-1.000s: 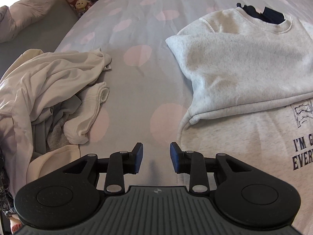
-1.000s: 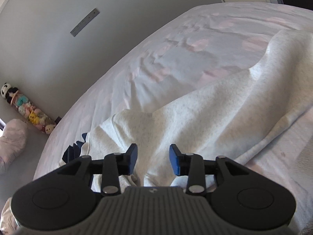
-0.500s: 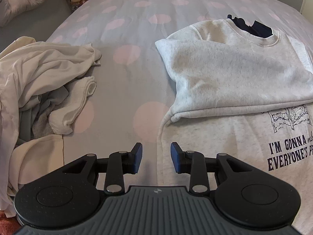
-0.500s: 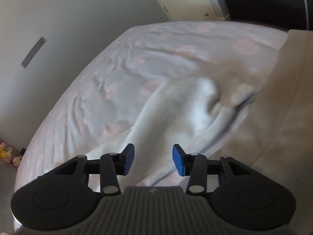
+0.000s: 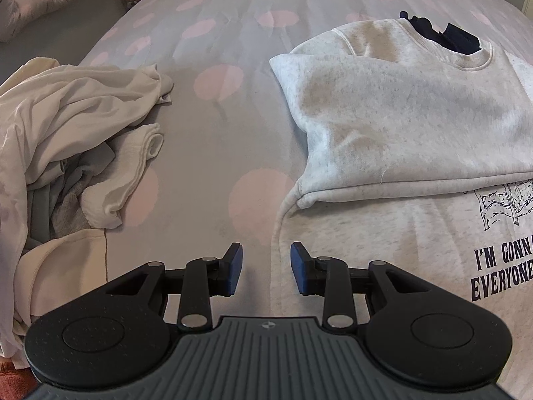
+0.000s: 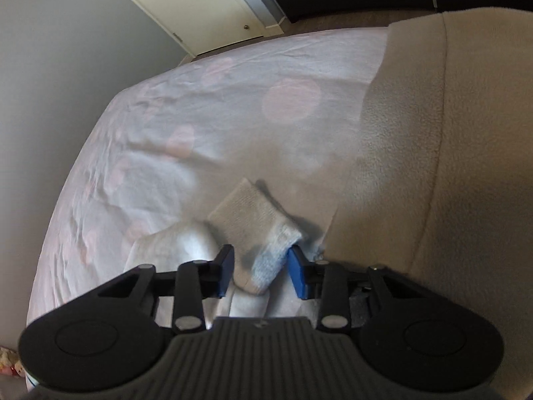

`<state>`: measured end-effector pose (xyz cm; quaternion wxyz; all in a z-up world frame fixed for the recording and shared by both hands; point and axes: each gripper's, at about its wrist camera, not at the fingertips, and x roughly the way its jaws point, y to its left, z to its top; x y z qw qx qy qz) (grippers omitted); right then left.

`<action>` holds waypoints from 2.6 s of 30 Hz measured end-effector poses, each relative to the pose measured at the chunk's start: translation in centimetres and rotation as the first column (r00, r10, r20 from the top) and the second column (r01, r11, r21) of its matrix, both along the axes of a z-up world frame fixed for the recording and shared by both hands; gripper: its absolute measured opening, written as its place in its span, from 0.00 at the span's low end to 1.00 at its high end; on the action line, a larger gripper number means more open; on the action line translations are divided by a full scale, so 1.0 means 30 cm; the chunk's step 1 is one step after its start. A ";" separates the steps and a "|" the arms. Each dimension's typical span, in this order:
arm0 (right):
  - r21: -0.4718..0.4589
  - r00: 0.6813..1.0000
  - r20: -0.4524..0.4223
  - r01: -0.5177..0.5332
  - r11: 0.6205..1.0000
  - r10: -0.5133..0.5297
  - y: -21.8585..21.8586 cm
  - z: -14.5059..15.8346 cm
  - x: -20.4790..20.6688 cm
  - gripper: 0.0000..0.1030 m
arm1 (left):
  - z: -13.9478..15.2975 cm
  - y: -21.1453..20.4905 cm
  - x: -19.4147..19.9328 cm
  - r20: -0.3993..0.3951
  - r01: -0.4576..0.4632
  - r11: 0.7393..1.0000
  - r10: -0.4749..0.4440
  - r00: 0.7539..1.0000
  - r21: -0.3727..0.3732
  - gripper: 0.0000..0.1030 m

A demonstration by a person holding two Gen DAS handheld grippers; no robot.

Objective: Fold clothes

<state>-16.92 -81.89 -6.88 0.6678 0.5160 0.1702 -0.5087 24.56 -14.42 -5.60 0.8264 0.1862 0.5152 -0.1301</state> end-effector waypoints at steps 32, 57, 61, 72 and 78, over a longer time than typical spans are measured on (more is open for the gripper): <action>-0.507 0.941 0.039 -0.271 0.818 0.336 0.433 0.954 0.399 0.09 | 0.139 0.065 -0.030 0.043 0.095 0.986 -0.090 0.995 -0.139 0.29; -0.467 0.531 -0.024 -0.755 0.460 0.847 1.485 0.651 1.269 0.09 | 0.178 0.200 0.067 0.156 0.159 0.935 -0.114 0.981 -0.316 0.29; -0.383 0.460 -0.038 -0.827 0.412 0.887 1.643 0.479 1.322 0.09 | 0.156 0.205 0.094 0.148 0.155 0.930 -0.111 0.983 -0.335 0.29; -0.229 0.312 -0.113 -0.932 0.281 0.943 1.768 0.158 1.428 0.14 | 0.114 0.121 0.134 0.088 0.152 0.906 -0.127 0.988 -0.394 0.39; -0.262 0.273 -0.101 -0.935 0.239 0.957 1.731 0.175 1.366 0.38 | 0.133 0.051 0.132 0.070 0.142 0.882 -0.123 0.990 -0.448 0.49</action>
